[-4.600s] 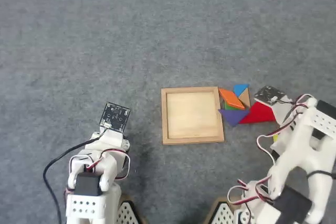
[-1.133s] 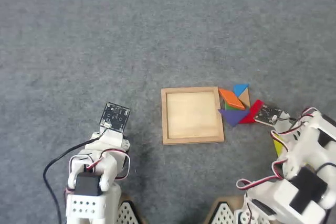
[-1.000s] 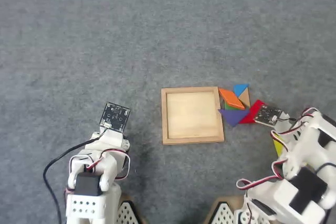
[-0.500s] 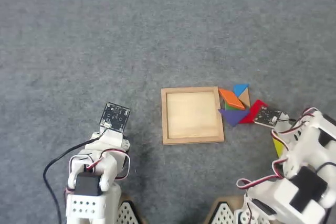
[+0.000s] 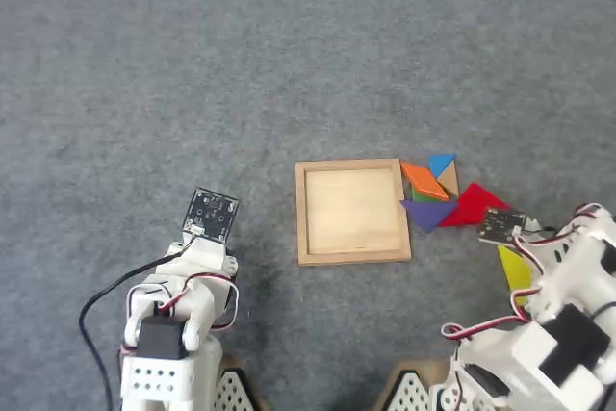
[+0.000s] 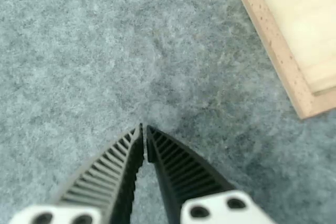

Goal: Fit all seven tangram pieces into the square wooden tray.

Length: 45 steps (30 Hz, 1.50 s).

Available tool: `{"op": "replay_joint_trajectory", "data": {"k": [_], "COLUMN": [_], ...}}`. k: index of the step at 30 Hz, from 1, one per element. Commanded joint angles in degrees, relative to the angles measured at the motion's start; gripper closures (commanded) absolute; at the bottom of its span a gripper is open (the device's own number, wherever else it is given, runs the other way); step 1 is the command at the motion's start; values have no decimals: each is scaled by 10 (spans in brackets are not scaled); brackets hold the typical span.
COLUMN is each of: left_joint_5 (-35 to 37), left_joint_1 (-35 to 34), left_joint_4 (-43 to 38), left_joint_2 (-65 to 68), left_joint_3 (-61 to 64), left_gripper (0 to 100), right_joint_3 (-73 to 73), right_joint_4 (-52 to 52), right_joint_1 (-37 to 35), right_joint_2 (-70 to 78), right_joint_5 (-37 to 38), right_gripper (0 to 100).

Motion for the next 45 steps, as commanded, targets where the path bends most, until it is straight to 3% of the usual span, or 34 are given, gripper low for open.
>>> {"op": "replay_joint_trajectory", "data": {"k": [1, 12, 18, 25, 33, 39, 45], "left_joint_5": [4, 4, 4, 4, 4, 4, 4], "left_joint_1": [-3, -3, -3, -3, -3, -3, -3], "left_joint_4": [3, 3, 3, 3, 3, 3, 3], "left_joint_2": [-14, -14, -14, -14, -14, -14, -14], "left_joint_3": [-7, -7, -7, -7, -7, -7, -7], "left_gripper": [987, 987, 987, 987, 987, 987, 987], "right_joint_3": [-3, -1, 1, -36, -111, -168, -182], "right_joint_4": [-29, -63, -57, -57, -31, 60, 59], "right_joint_1": [14, 14, 7, -33, -145, -201, -211], "right_joint_2": [28, 74, 70, 69, 69, 69, 68], "right_joint_5": [6, -38, -67, -225, -587, -684, -742], "right_gripper": [630, 634, 729, 731, 729, 675, 615]}}
